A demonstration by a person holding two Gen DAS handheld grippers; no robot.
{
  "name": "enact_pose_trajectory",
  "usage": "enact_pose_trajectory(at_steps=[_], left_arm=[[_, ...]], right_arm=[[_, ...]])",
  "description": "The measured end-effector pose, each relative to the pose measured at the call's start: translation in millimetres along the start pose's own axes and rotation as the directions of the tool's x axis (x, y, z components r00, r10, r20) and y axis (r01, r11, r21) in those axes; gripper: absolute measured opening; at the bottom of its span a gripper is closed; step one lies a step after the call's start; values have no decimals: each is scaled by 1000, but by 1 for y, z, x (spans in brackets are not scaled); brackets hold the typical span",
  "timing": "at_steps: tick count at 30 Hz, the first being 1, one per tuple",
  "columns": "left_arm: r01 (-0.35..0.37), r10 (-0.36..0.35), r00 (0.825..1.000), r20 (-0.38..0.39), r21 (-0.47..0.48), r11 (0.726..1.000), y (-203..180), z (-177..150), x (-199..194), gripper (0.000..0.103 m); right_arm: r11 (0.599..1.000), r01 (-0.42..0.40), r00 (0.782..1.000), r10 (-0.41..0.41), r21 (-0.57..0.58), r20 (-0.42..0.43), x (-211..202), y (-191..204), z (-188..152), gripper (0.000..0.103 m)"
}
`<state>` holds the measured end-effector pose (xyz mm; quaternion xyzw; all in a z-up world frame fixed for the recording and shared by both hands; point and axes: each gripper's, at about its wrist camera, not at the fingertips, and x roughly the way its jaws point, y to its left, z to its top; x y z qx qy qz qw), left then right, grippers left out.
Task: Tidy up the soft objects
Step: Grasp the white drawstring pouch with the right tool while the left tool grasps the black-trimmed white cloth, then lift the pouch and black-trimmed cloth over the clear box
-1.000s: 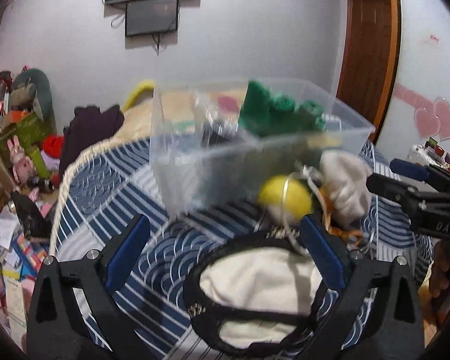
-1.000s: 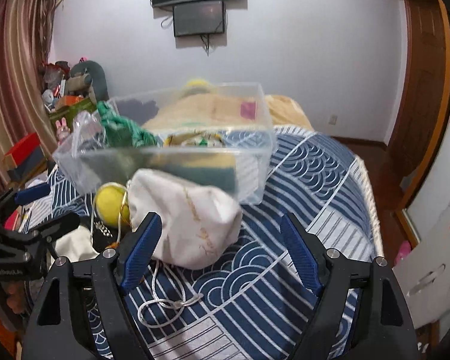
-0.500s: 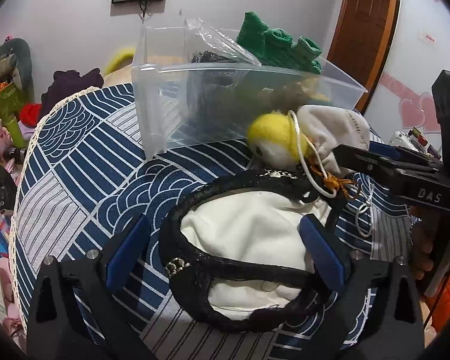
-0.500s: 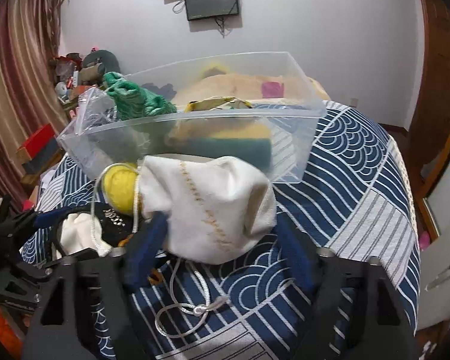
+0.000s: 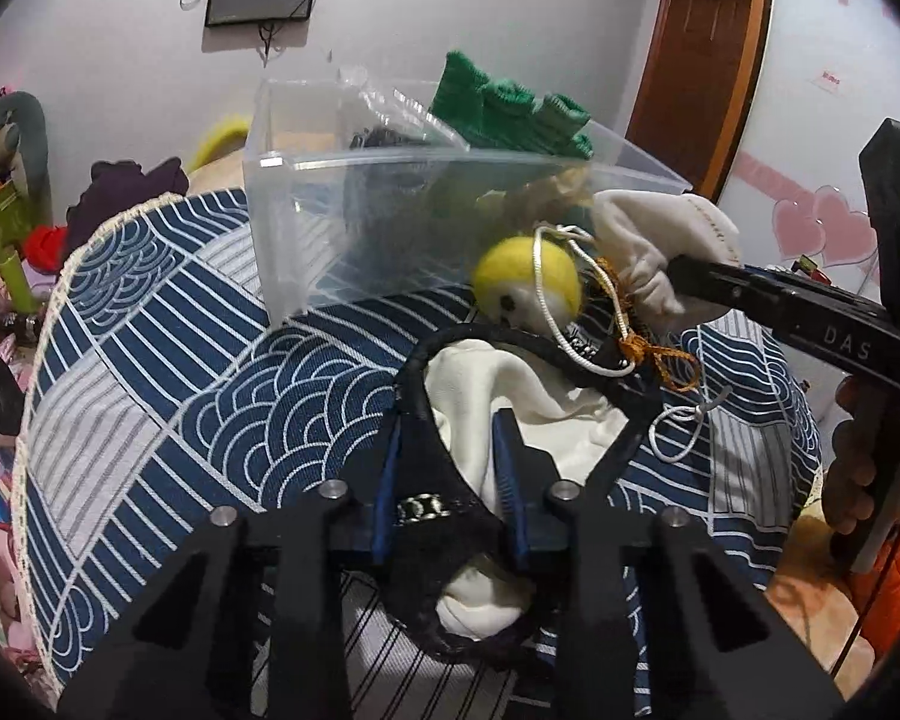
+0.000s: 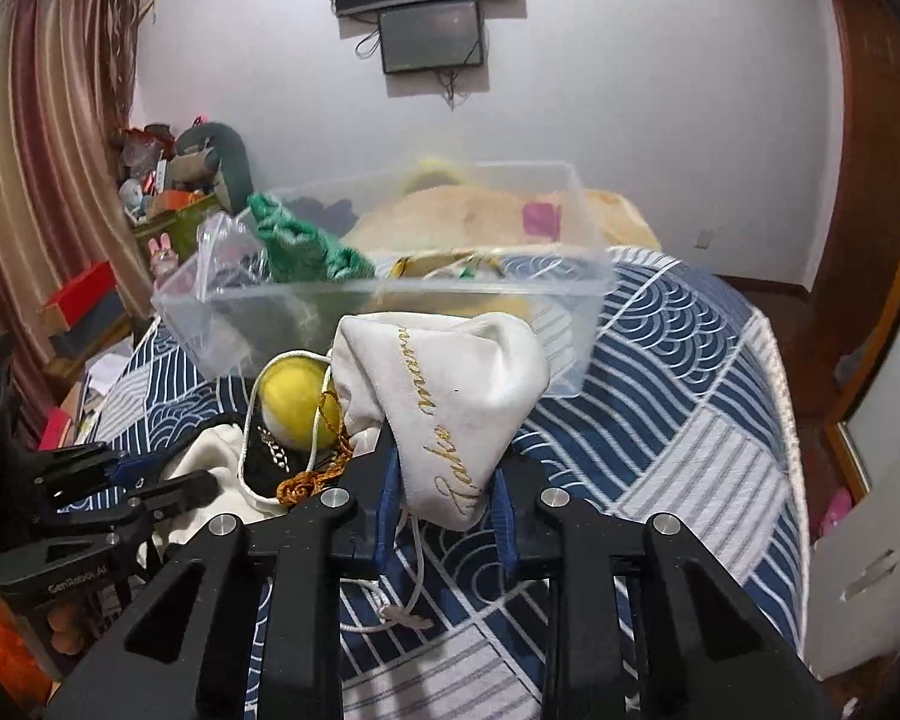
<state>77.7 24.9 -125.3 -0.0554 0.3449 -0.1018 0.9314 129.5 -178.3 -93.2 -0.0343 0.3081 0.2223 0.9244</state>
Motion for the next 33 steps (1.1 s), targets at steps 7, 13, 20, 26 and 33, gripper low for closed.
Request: enact_pose_trajectory(at_steps=[7,13,20,26,33], left_arm=[[-45,42,996,84,37,998,-8,3,-22,23],[-67,64,984,169,15,998,-3,16,-47,22],[-87,76,963,260,32,996,-9,36,-72,22],[-90,79,939,335,18,996,-9,56,-86,23],[-105,106,911,399,-26,994,0,86,-88,23]], right_arm=[[999,27,998,-28,19,51,-15,-1,7,23],[999,43,994,-46,28,100,-26,-3,16,23],[998,61,988,-64,25,141,-37,-4,23,23],[998,61,983,-64,22,174,-42,-4,32,23],[998,64,970,-66,17,232,-39,1,55,23]])
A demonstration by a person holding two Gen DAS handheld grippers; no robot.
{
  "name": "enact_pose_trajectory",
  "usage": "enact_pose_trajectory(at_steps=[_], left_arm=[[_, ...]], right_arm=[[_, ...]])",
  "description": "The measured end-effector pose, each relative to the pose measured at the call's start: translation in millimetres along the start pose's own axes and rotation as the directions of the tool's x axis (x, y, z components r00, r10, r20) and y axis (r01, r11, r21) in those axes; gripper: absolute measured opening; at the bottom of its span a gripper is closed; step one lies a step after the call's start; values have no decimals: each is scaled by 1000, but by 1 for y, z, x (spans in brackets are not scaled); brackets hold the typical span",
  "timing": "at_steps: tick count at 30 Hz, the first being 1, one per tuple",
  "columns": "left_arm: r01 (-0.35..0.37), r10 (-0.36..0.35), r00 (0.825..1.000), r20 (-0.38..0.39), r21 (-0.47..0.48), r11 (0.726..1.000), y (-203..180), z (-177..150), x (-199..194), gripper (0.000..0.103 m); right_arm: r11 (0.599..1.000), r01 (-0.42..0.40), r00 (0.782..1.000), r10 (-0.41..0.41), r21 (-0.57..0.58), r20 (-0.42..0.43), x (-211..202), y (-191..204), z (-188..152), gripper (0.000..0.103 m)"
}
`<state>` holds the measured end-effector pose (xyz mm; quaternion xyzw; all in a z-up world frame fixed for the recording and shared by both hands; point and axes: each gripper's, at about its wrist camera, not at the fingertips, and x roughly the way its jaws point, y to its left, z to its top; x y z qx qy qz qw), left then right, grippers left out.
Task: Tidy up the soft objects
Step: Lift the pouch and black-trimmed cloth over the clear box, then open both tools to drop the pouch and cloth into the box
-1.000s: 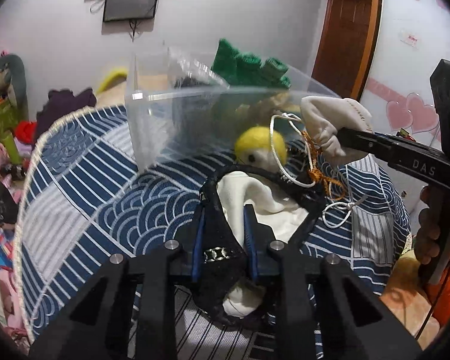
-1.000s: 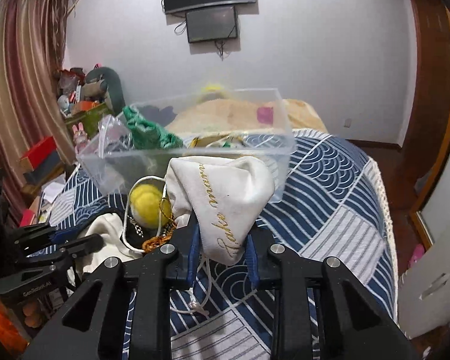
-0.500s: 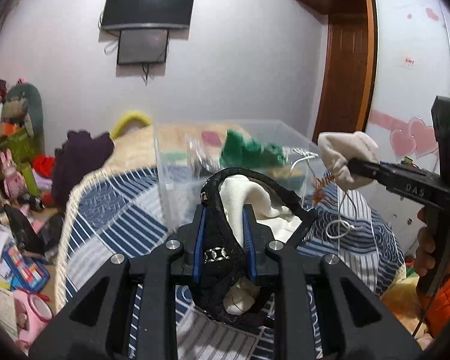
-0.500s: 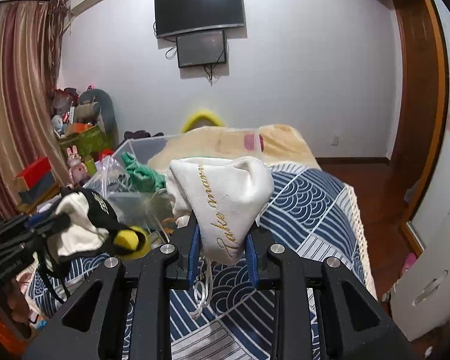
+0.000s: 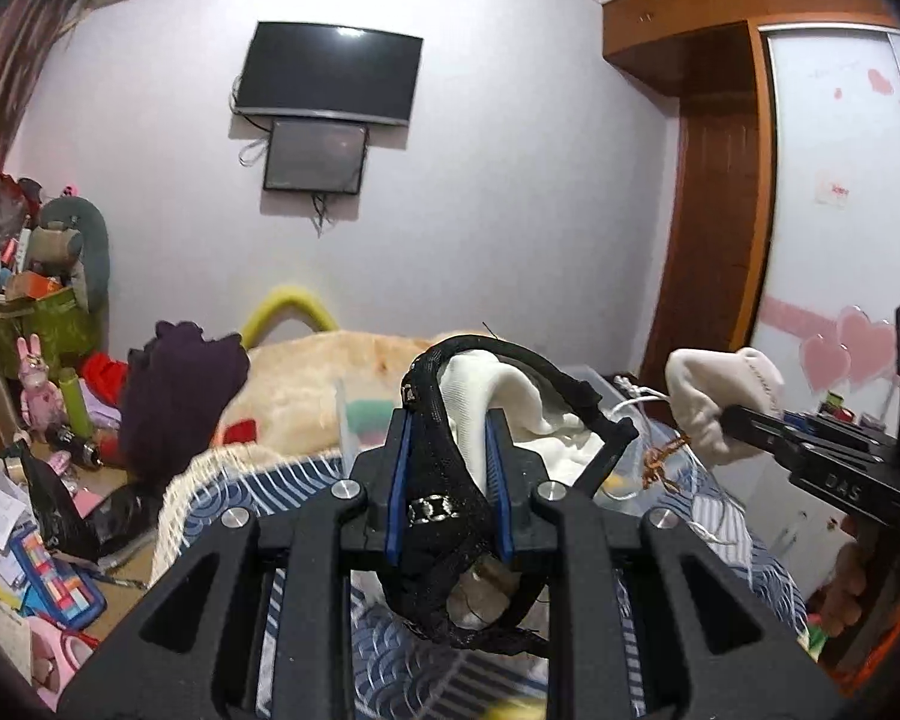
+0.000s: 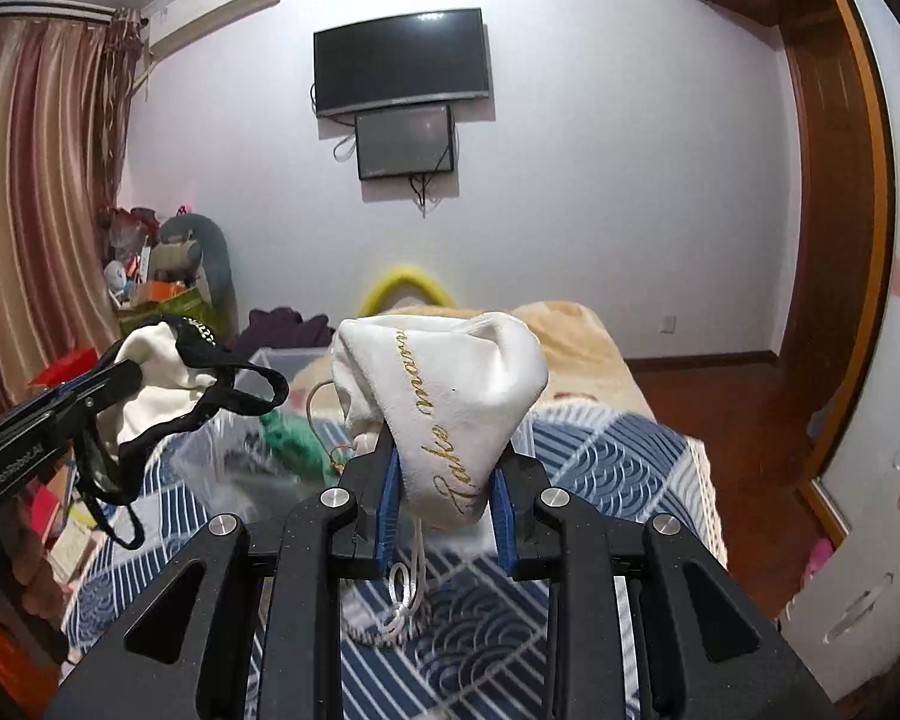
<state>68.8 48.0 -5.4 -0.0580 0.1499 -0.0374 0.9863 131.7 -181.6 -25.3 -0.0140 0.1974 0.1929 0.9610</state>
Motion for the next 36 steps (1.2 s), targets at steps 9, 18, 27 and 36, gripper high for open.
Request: enact_pose_trajectory(at_steps=[9,18,27,36], left_arm=[[-80,81,996,24,-32,996,13,20,40,23],[-89,84,987,-134,-35,995,23,8,111,23],[-93,86,966,-243,-17,995,26,-9,139,39],[-45,38,977,-212,-27,999,22,-3,116,69]], right_arm=[[1000,3,1000,-3,5,0,38,12,17,23],[1000,6,988,-8,-19,-151,90,21,-6,23],[999,8,979,-19,-54,-203,89,20,-11,31],[998,0,988,-8,-56,-152,60,18,-4,53]])
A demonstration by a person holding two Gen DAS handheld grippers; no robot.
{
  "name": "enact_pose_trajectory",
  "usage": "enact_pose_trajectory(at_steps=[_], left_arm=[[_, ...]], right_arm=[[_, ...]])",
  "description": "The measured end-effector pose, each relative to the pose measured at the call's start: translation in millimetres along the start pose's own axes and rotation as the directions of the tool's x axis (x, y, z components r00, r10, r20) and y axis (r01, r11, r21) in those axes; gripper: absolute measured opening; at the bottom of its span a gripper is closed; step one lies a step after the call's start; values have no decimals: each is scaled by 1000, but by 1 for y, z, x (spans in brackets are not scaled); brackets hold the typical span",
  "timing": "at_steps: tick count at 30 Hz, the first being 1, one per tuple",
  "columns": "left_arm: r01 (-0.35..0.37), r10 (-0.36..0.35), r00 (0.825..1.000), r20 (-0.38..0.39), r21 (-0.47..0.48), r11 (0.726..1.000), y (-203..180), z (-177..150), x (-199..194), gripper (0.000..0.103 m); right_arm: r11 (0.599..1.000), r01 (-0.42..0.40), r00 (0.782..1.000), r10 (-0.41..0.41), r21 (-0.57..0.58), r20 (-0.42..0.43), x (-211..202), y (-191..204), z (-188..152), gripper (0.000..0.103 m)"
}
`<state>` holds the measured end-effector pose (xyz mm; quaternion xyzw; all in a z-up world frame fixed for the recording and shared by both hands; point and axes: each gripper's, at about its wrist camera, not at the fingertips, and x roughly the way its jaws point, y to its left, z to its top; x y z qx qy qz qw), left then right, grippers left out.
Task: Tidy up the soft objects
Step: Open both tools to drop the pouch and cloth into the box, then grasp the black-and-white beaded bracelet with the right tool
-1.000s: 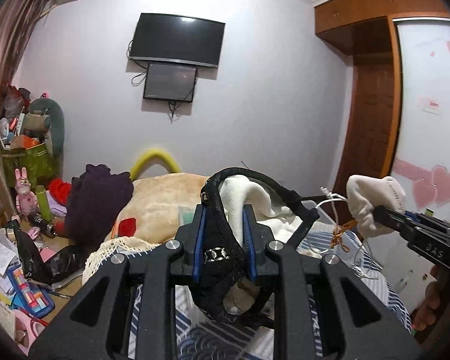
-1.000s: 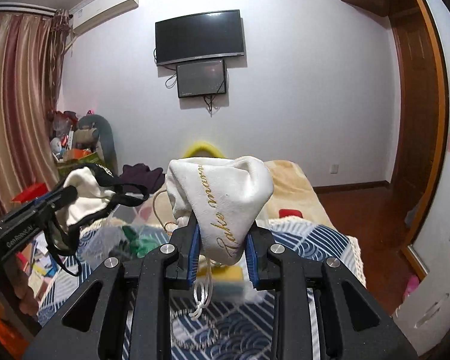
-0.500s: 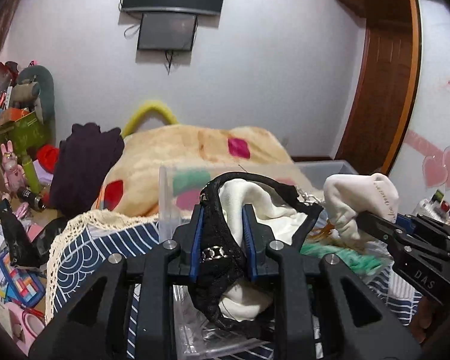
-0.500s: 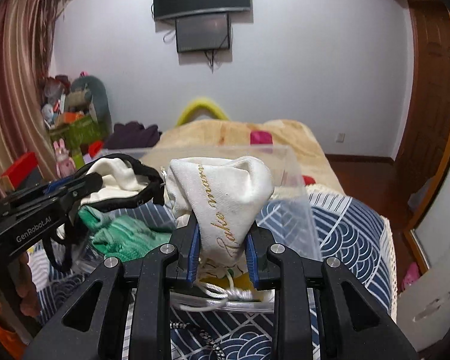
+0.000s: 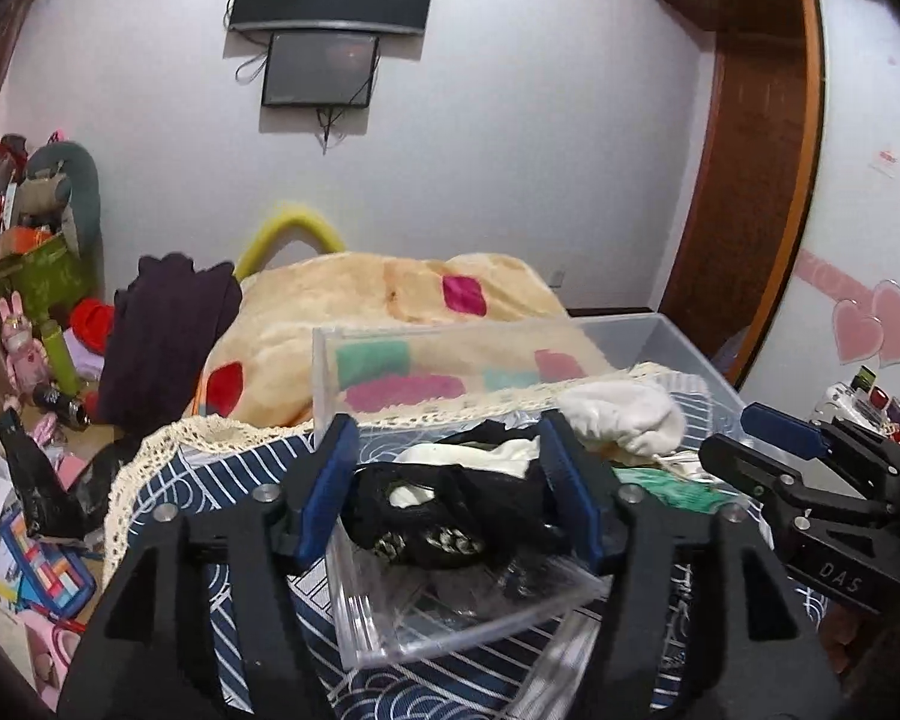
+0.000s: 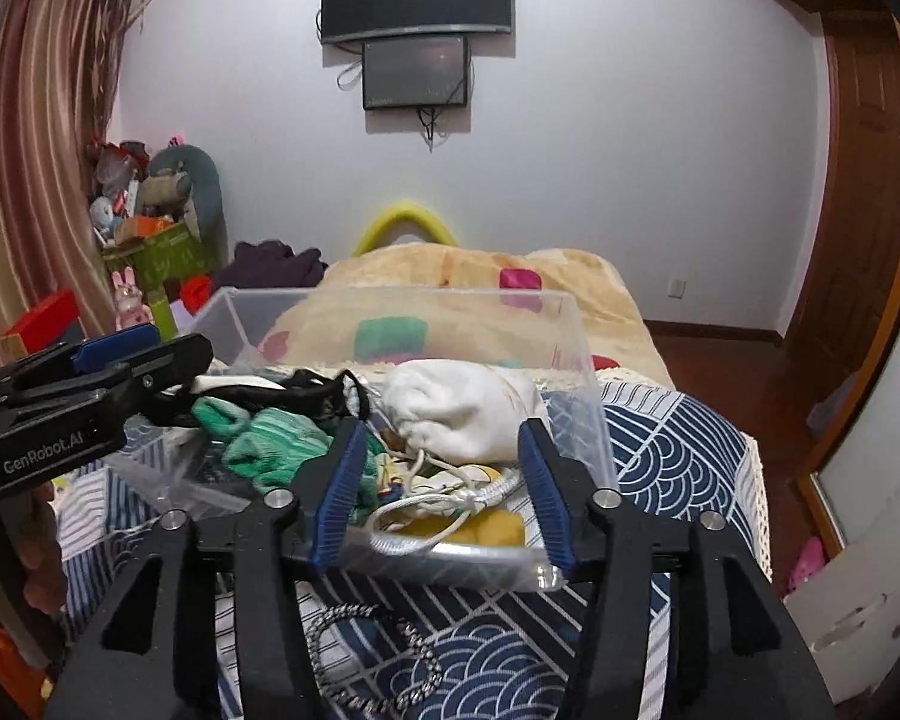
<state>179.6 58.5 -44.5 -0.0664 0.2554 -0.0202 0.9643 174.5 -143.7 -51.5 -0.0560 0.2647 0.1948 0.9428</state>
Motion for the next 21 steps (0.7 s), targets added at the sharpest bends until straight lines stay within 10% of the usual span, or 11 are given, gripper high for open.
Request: enact_pose_trajectory(at_steps=[9,21], left_arm=[[9,-10,999,41,18,1000,-11,-9,-50,96],[-47,52,998,-42,114,992,-19,-75,-96,98]], right_arm=[[999,-37,999,38,-29,21,-28,10,-13,54],[992,-93,995,89,-80,-54,-34,34,-47,54]])
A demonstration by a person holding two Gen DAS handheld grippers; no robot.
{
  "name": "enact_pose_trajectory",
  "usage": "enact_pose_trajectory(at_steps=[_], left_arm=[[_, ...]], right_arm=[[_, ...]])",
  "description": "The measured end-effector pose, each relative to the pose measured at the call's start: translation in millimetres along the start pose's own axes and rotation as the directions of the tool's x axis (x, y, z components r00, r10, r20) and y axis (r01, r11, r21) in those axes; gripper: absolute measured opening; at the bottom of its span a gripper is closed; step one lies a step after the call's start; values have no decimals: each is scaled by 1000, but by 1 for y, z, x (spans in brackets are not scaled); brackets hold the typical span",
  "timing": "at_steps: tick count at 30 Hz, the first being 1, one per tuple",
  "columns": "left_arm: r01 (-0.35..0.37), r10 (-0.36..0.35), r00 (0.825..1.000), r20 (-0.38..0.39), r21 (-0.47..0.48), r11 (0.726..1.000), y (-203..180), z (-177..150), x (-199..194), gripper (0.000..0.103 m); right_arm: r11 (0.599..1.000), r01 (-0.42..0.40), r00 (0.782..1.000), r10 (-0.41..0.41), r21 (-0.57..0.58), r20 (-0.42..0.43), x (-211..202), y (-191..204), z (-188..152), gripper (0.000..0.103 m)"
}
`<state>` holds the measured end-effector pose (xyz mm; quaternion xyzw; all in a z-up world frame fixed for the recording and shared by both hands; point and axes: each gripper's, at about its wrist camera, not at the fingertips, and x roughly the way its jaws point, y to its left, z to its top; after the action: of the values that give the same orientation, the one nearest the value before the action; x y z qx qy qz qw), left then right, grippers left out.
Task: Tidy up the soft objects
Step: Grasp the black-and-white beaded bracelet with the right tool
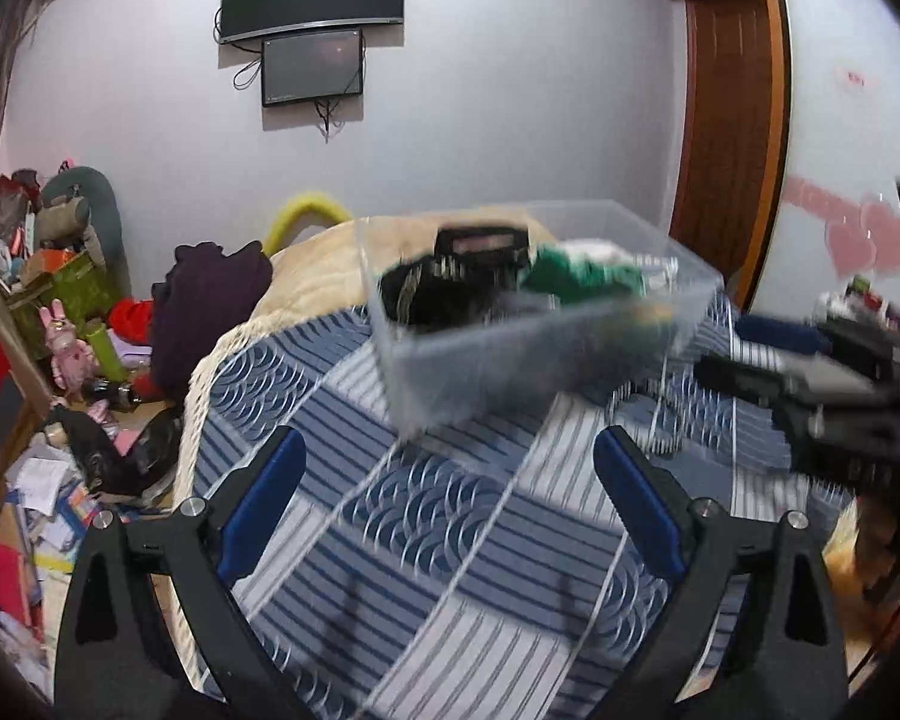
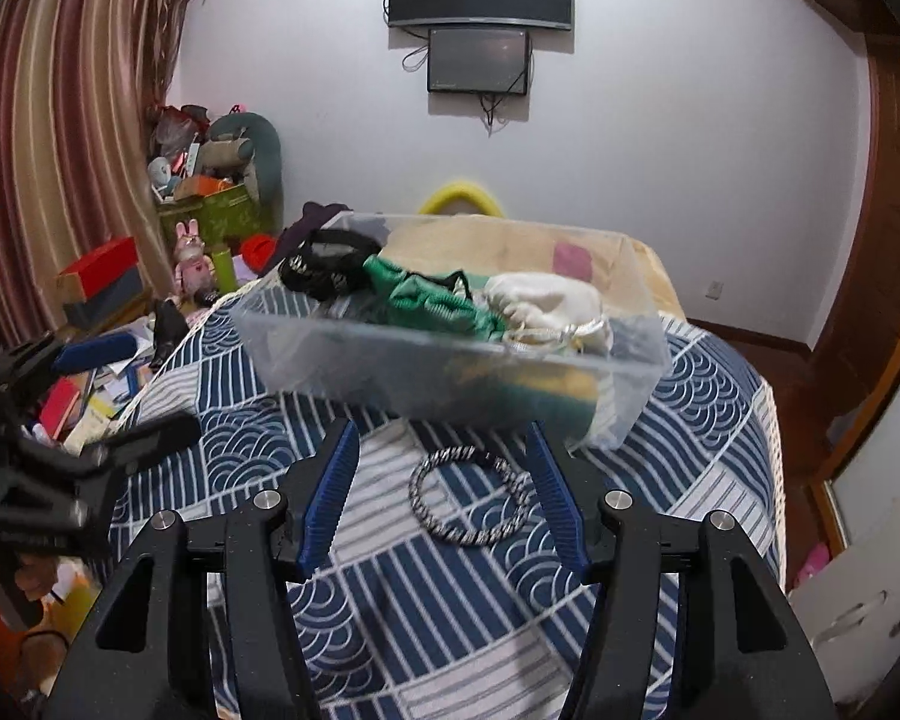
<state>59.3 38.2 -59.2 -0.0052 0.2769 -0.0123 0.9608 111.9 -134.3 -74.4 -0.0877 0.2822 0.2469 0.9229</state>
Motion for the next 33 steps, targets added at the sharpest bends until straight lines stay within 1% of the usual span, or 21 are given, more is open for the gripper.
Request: enact_pose_trajectory(at_steps=[5,7,11,13,18,23,25,26,27,28,29,30,31,32,33], left_arm=[[-33,35,999,-42,46,998,-2,-31,-13,98],[-34,36,997,-65,34,999,5,-45,-16,98],[-16,15,995,-96,-15,1000,18,-60,-11,98],[-23,21,994,-109,-23,999,20,-64,-6,98],[-17,15,994,-111,-14,1000,18,-66,2,98],[-3,1,995,-97,-19,1000,12,-57,9,98],[9,-11,996,-90,-25,1000,10,-50,13,98],[20,-23,996,-88,-30,999,8,-46,15,96],[34,-37,996,-83,-36,999,6,-41,18,89],[45,-48,996,-77,-38,998,5,-38,21,85],[53,-56,996,-71,-38,998,3,-34,24,77],[57,-59,996,-69,-36,998,-1,-30,28,71],[61,-63,995,-71,-34,998,-2,-28,32,68],[68,-70,995,-76,-34,997,-4,-25,37,62],[76,-79,994,-82,-37,996,-6,-24,41,57]], right_arm=[[1000,-7,1000,7,29,-15,0,-4,-7,54],[999,-11,1000,11,37,-20,0,-4,-9,54],[999,-8,1000,9,36,-22,2,-3,-11,54],[999,-7,1000,8,42,-27,3,-4,-14,54],[998,15,998,-12,54,-57,11,-11,-18,54],[997,32,995,-25,64,-101,28,-19,-25,54],[998,25,992,-18,61,-121,34,-22,-27,54],[997,21,991,-11,70,-133,38,-25,-28,54],[997,17,990,-6,74,-142,41,-27,-29,52],[997,19,989,-8,76,-148,44,-28,-30,46],[997,26,988,-13,79,-157,48,-30,-30,44],[997,30,987,-17,78,-161,50,-31,-30,38],[997,35,985,-22,75,-169,54,-32,-30,34],[996,45,983,-31,73,-181,59,-33,-30,32],[996,54,981,-39,72,-190,63,-34,-30,28]])
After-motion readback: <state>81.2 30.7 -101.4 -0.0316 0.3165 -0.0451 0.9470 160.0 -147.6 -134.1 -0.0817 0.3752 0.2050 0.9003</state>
